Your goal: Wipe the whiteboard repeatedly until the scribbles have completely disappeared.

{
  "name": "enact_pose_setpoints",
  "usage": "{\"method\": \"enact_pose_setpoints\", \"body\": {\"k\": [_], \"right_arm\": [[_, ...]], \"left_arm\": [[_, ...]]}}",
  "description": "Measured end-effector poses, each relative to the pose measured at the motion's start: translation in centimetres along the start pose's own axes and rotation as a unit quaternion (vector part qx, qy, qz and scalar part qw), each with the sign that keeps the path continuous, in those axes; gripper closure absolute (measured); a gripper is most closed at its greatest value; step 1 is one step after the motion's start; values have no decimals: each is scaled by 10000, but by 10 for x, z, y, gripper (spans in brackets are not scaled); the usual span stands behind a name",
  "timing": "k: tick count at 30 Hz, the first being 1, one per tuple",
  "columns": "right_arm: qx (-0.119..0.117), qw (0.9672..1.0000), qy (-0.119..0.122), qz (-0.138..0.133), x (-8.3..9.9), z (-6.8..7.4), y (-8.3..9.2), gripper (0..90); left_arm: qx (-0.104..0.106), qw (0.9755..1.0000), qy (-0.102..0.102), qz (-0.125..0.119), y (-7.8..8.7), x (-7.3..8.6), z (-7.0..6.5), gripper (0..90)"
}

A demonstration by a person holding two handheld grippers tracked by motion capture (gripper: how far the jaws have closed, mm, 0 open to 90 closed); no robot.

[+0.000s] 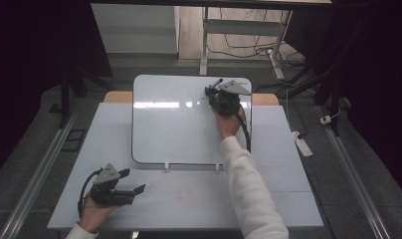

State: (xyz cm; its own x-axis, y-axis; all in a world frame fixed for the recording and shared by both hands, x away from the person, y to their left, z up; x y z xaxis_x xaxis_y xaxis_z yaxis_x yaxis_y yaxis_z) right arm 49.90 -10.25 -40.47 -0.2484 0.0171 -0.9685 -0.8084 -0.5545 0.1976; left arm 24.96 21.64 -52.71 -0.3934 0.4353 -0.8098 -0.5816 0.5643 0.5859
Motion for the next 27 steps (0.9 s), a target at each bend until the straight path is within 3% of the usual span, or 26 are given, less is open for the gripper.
{"method": "enact_pose_setpoints", "body": {"k": [1,2,3,5,6,7,10,11,12,15,16,17,18,20,21,22,26,27], "right_arm": [[-14,10000,-67,-10,-1,-3,1,774],[20,10000,37,-1,1,0,1,774],[-24,9998,199,88,4,7,2,774],[-348,9979,457,286,12,20,-1,774],[-315,9970,628,329,13,20,-1,774],[-322,9977,520,302,10,16,-1,774],[30,9999,-119,-10,-2,-6,2,774],[35,9998,-182,-18,-3,-7,3,774],[82,9999,-81,-11,-2,-3,2,774],[-327,9986,338,260,13,21,-1,774],[-312,9976,533,304,16,25,-1,774],[-325,9976,529,294,16,23,-1,774],[-298,9986,375,231,13,18,0,774],[28,9999,96,24,6,2,5,774],[49,10000,-27,-9,4,-3,6,774],[40,10000,-29,2,5,-2,7,774],[-272,9977,524,334,16,18,6,774],[-299,9977,509,335,16,15,7,774]], "left_arm": [[3,10000,6,-8,0,0,0,181],[0,10000,14,-8,-1,0,1,181],[6,10000,18,1,-1,0,1,181],[8,10000,16,22,-3,-1,2,181],[7,10000,5,28,-3,-1,1,181],[11,10000,-4,23,-2,-1,0,181],[9,10000,0,2,0,-1,-1,181],[3,10000,1,-10,0,-1,0,181],[4,10000,8,-14,-1,-1,0,181],[11,10000,11,21,-3,-1,1,181],[26,10000,3,24,-3,-1,1,181],[20,10000,-16,29,-2,-1,0,181],[16,10000,-24,17,-1,-1,-1,181],[16,10000,4,-6,0,-1,-1,181],[15,10000,9,-16,0,-1,-1,181],[17,10000,7,-13,-1,-1,0,181],[45,10000,-15,44,-4,-2,0,181],[43,10000,-31,42,-4,-2,-1,181]]}}
Point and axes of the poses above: each handheld gripper's, and its own axes: y roughly backward along the jaws, x roughly out of its underside, z roughly to its left, the point moved 2 cm from there along -y, roughly forward along the jaws, and after that the axes turned 11 degrees about -y, right-handed, at the moved point
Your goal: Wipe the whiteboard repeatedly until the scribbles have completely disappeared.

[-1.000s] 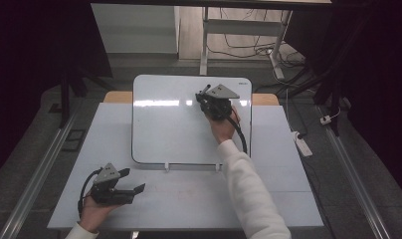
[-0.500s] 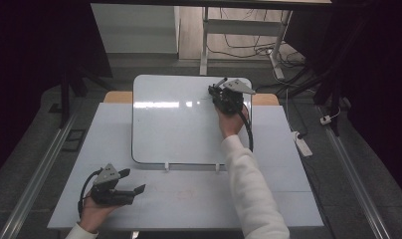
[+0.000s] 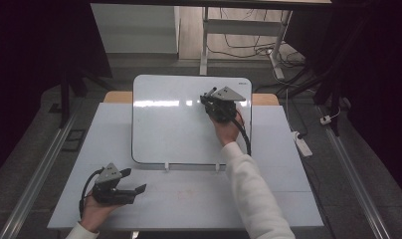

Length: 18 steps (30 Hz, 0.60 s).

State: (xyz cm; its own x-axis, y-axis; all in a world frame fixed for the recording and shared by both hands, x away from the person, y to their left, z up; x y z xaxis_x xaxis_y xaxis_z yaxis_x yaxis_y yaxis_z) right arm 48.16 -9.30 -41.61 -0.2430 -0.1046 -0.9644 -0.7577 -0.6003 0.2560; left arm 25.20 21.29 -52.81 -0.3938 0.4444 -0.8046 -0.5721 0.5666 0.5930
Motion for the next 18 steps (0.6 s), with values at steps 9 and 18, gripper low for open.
{"method": "enact_pose_setpoints", "body": {"k": [9,18], "right_arm": [[266,9994,-171,-119,-4,-16,9,774],[508,9979,-326,-224,-13,-31,13,774]], "left_arm": [[16,10000,11,-4,-1,-1,-1,181],[-4,10000,31,-33,0,-1,0,181]]}}
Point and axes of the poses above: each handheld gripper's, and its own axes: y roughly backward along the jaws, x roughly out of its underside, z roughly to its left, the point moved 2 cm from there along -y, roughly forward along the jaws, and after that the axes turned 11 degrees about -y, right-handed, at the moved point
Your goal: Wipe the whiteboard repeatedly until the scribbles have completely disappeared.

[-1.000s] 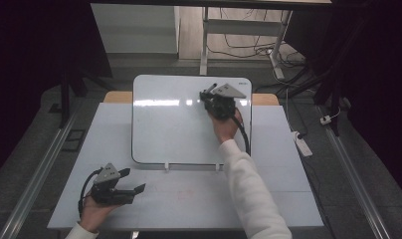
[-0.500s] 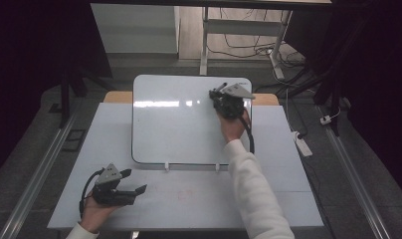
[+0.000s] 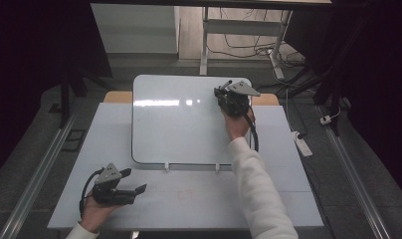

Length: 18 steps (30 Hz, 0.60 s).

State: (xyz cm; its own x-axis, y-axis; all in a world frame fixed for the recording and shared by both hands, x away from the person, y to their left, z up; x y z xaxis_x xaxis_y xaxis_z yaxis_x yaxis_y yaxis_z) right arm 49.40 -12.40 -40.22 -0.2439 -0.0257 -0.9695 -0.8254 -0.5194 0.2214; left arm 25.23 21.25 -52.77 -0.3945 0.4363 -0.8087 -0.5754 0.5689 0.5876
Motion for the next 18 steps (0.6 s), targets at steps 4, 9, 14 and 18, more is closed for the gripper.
{"method": "enact_pose_setpoints", "body": {"k": [4,9,14,18], "right_arm": [[-138,9999,-95,-29,-1,-1,-3,774],[-383,9992,12,86,2,10,-7,774],[-725,9969,127,264,18,28,-7,774],[-406,9989,160,148,15,21,-3,774]], "left_arm": [[-1,10000,-21,10,0,0,-1,181],[-1,10000,-1,8,-1,0,0,181],[12,10000,-14,15,-1,0,0,181],[-7,10000,-3,-1,0,0,0,182]]}}
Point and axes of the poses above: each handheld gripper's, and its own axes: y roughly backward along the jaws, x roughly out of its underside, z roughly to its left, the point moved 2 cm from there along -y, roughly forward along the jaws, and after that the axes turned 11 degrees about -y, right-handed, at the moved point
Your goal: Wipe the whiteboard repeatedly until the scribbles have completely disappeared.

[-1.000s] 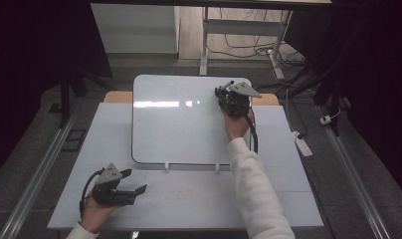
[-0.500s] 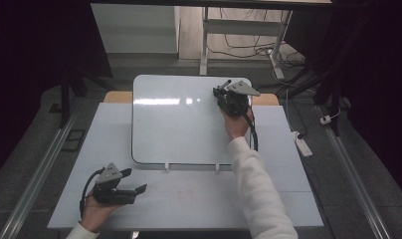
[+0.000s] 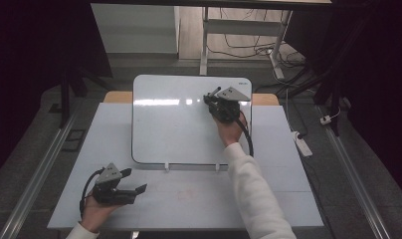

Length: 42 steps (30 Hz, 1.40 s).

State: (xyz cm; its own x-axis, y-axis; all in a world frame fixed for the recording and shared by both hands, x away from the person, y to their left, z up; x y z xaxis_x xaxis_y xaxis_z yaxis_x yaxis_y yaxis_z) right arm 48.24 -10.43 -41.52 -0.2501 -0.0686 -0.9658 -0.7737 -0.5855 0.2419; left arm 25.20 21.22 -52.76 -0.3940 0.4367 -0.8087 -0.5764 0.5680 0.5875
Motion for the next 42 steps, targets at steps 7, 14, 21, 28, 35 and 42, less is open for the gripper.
{"method": "enact_pose_setpoints", "body": {"k": [7,14,21,28,35,42], "right_arm": [[56,9998,-171,50,-3,-12,8,774],[-419,9980,-183,442,14,-15,37,773],[-763,9939,-306,729,39,-8,85,773],[-1171,9877,-259,1004,65,10,120,773],[-1334,9833,-299,1197,83,16,138,773],[-1463,9770,-283,1523,98,25,143,772]], "left_arm": [[3,10000,-5,-11,0,0,1,185],[-85,9999,-67,-126,3,-2,-1,200],[-160,9995,-91,-247,3,-6,-1,209],[-177,9992,-81,-338,3,-8,-1,211],[-161,9991,-37,-381,2,-8,2,215],[-165,9987,-32,-472,4,-8,2,223]]}}
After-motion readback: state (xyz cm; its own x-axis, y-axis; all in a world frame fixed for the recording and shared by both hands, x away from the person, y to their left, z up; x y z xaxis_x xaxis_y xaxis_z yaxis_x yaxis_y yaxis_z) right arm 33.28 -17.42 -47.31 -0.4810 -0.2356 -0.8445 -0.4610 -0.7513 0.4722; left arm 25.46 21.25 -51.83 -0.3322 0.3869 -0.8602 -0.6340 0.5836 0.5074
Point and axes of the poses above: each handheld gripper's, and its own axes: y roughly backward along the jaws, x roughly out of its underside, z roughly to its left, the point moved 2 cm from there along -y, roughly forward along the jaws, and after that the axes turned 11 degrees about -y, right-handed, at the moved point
